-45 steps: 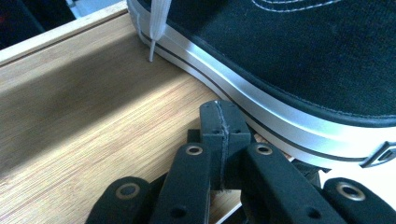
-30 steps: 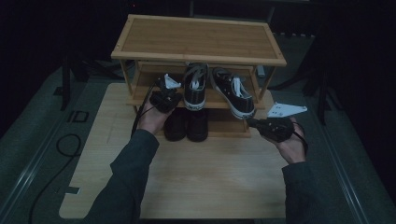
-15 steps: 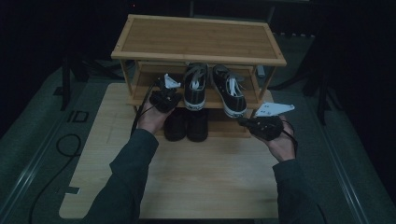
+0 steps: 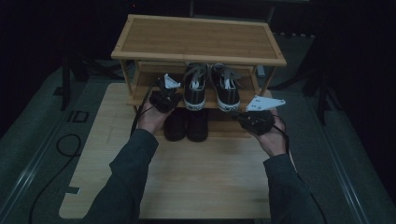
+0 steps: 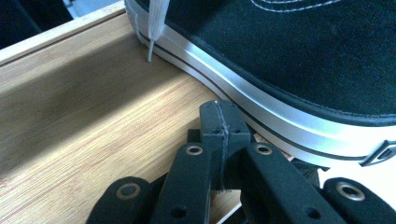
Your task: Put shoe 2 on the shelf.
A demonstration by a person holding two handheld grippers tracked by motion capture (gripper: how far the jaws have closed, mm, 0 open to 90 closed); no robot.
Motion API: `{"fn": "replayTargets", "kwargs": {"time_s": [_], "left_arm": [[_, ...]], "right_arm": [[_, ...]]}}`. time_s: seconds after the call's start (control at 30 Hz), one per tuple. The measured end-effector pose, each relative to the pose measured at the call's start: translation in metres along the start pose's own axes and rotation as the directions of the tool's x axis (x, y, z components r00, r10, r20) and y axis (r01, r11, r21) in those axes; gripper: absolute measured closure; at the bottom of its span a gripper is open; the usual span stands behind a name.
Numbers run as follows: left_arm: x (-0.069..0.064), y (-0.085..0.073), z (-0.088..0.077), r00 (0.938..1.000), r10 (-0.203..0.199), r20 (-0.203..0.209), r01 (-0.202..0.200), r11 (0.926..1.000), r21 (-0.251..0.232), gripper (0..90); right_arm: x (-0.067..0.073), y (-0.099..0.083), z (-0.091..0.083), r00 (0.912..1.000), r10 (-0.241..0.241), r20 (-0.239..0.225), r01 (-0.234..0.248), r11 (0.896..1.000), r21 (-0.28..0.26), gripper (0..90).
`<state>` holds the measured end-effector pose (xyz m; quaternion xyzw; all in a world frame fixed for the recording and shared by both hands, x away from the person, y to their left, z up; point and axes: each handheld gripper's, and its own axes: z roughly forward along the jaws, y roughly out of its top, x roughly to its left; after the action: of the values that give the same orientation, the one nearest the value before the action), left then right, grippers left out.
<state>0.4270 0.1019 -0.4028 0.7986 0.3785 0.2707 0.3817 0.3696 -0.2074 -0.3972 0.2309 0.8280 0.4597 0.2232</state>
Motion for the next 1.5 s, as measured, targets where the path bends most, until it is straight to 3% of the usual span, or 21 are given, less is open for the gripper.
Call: {"fn": "replayTargets", "kwargs": {"time_s": [0.2,0.47,0.6,0.63,0.77,1.2,1.37,1.5], "left_arm": [[0.000,0.000,0.000,1.0000,0.000,0.000,0.000,1.0000,-0.001,90.0],[0.000,0.000,0.000,1.0000,0.000,-0.001,0.000,1.0000,-0.001,90.0],[0.000,0.000,0.000,1.0000,0.000,0.000,0.000,1.0000,-0.001,90.0],[0.000,0.000,0.000,1.0000,0.000,0.001,0.000,1.0000,-0.002,90.0],[0.000,0.000,0.000,1.0000,-0.001,0.002,0.001,1.0000,-0.003,90.0],[-0.001,0.000,0.000,1.0000,0.001,-0.003,-0.001,1.0000,-0.002,90.0],[0.000,0.000,0.000,1.0000,0.001,-0.003,-0.001,1.0000,-0.001,90.0],[0.000,0.000,0.000,1.0000,0.000,-0.002,0.000,1.0000,-0.001,90.0]], "right_arm": [[0.001,0.001,0.001,1.0000,0.001,0.000,-0.001,1.000,-0.001,90.0],[0.009,-0.004,0.016,0.9998,-0.017,-0.011,0.017,0.999,0.036,90.0],[0.011,-0.001,0.020,0.9998,-0.016,-0.014,0.016,1.000,0.017,90.0],[0.012,0.004,0.022,0.9997,-0.024,0.011,0.023,0.999,0.023,90.0],[0.012,0.007,0.029,0.9994,-0.031,0.013,0.030,0.999,0.038,90.0],[0.011,0.011,0.032,0.9994,-0.029,0.015,0.029,0.999,0.025,90.0],[0.013,0.007,0.040,0.9988,-0.046,0.020,0.044,0.997,0.062,90.0],[0.011,0.007,0.043,0.9997,-0.020,0.017,0.019,0.999,0.038,90.0]]}}
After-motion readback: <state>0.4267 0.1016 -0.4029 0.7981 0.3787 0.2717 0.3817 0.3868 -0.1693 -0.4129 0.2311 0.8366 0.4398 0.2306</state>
